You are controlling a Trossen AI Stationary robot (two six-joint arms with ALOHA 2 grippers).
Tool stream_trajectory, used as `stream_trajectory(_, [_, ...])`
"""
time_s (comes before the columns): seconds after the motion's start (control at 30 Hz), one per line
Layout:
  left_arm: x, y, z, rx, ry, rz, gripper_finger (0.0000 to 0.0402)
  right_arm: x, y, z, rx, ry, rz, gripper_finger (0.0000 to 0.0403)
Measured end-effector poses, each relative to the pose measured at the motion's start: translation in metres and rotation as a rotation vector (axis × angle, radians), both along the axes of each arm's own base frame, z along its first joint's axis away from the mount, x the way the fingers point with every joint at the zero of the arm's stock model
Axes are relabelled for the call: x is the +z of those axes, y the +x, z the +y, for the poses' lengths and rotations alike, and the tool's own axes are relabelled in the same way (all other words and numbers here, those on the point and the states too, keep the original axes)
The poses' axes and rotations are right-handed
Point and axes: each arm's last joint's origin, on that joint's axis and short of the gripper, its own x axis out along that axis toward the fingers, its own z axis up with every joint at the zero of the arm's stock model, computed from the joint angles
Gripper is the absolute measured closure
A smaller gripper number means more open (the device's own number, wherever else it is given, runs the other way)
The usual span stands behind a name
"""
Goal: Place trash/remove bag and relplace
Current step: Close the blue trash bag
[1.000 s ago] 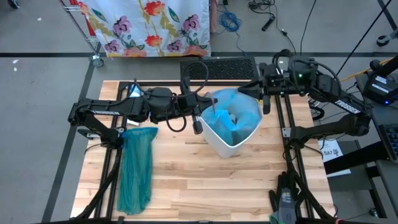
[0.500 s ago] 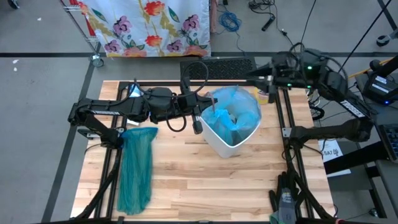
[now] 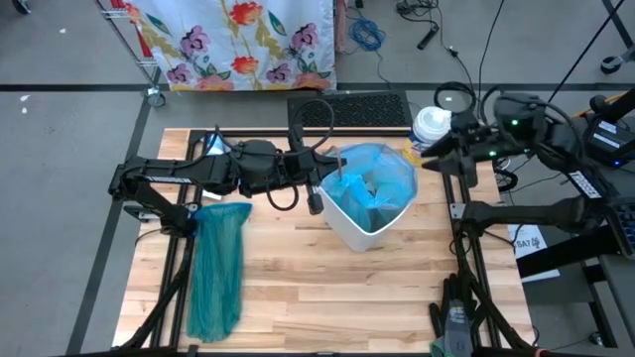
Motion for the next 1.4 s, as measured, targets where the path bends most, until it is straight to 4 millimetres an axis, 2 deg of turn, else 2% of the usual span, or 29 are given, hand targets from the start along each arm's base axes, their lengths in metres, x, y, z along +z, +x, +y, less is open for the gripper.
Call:
stream_trajectory(0.23, [0.0, 0.0, 0.0, 0.0, -0.001, -0.001, 0.0401, -0.007, 0.008, 0.004, 0.061, 0.038, 0.074, 0.0229])
stream_trajectory(0.47, [0.0, 0.0, 0.0, 0.001, -0.025, -0.008, 0.0401, -0.014, 0.031, 0.004, 0.082, 0.036, 0.144, 0.0231])
stream_trajectory(0.57, [0.0, 0.0, 0.0, 0.003, -0.047, -0.014, 0.0401, -0.02, 0.045, -0.001, 0.06, -0.01, 0.191, 0.0247])
stream_trajectory(0.63, [0.0, 0.0, 0.0, 0.003, -0.05, -0.014, 0.0401, -0.021, 0.054, -0.004, 0.069, -0.029, 0.192, 0.0278])
stream_trajectory(0.73, [0.0, 0.0, 0.0, 0.003, -0.05, -0.014, 0.0401, -0.018, 0.065, -0.007, 0.102, -0.106, 0.126, 0.0366])
stream_trajectory(0.8, [0.0, 0.0, 0.0, 0.003, -0.05, -0.014, 0.0401, -0.01, 0.07, -0.009, 0.107, -0.17, 0.042, 0.0389])
stream_trajectory(1.0, [0.0, 0.0, 0.0, 0.003, -0.05, -0.015, 0.0401, 0.024, 0.077, -0.018, 0.059, -0.28, -0.313, 0.0401])
stream_trajectory(1.07, [0.001, 0.0, 0.0, 0.003, -0.05, -0.019, 0.0401, 0.031, 0.078, -0.02, 0.044, -0.284, -0.377, 0.0402])
stream_trajectory(1.4, [0.005, 0.0, 0.0, -0.007, -0.053, -0.066, 0.0401, 0.012, 0.091, -0.034, 0.019, -0.259, -0.223, 0.0396])
